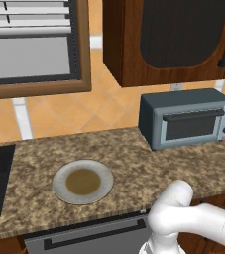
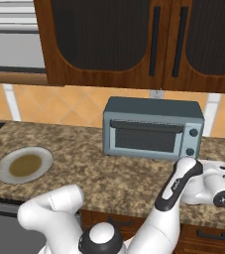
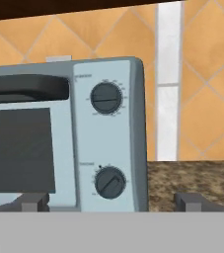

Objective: Pick up the kebab skewer and baguette bread, and place them inside the toaster oven. Close the toaster oven door and start by setting the timer.

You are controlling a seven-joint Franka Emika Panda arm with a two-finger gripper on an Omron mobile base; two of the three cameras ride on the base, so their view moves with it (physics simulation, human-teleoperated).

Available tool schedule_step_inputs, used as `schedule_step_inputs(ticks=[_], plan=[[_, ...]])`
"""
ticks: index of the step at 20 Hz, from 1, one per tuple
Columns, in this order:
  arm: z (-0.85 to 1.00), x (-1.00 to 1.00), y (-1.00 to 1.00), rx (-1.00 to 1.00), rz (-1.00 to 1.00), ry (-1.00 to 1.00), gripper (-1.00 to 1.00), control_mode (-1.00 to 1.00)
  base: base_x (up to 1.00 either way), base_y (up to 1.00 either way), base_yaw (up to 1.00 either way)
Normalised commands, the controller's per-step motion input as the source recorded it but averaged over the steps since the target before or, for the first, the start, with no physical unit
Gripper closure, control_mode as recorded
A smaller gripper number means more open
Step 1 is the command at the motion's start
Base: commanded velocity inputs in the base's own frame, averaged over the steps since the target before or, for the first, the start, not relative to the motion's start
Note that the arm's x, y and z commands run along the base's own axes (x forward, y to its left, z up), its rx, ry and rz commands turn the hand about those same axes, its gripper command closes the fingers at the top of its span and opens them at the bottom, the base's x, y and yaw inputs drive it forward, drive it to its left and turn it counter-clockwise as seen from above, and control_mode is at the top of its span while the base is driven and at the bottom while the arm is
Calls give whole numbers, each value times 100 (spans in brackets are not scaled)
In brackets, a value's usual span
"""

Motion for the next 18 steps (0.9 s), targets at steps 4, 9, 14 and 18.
schedule_step_inputs(ticks=[4, 9, 14, 18], plan=[[-26, 5, 0, 0, 0, -2, -100, -100, 0, 0, 0], [-5, 28, 0, 0, 0, 0, -100, -100, 0, 0, 0], [0, 32, 0, 0, 0, 0, -100, -100, 0, 0, 0], [-4, 16, 0, 0, 0, 0, -100, -100, 0, 0, 0]])
